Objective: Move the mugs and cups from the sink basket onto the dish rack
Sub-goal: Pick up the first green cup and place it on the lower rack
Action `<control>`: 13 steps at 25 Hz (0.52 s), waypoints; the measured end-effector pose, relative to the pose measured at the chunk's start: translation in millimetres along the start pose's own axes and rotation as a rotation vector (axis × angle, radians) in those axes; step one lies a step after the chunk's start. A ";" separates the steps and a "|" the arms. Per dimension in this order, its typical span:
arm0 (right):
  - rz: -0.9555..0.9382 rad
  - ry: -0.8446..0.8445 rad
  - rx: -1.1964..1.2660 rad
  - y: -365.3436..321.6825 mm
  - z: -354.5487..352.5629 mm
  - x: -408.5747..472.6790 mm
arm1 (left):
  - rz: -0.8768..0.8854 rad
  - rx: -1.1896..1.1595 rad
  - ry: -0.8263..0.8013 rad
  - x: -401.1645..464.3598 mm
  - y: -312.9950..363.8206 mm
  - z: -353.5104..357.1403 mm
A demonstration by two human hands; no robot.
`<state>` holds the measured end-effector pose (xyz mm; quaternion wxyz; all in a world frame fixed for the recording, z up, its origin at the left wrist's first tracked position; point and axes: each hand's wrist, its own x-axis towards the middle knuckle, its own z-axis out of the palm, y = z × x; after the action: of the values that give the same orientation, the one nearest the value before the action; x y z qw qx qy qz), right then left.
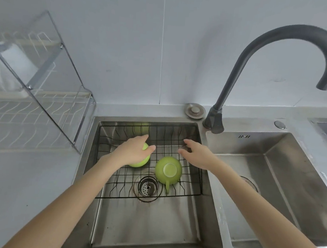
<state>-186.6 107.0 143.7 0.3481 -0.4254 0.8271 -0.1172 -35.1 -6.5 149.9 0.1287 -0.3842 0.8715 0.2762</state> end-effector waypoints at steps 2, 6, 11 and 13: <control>0.056 -0.037 0.067 15.1 13.0 17.2 | -0.032 -0.080 -0.043 13.3 -0.3 20.5; 0.156 -0.111 0.209 32.6 40.8 41.3 | -0.072 -0.229 -0.071 36.2 -5.4 55.2; 0.259 -0.128 0.364 49.1 74.0 66.9 | -0.190 -0.441 -0.086 64.2 -12.4 94.5; 0.285 -0.153 0.380 56.3 86.9 75.8 | -0.230 -0.495 -0.100 73.9 -14.0 108.0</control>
<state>-193.0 90.7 16.6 0.4962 -0.2392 0.8132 -0.1878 -73.0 4.2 24.3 0.1043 -0.4862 0.7207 0.4831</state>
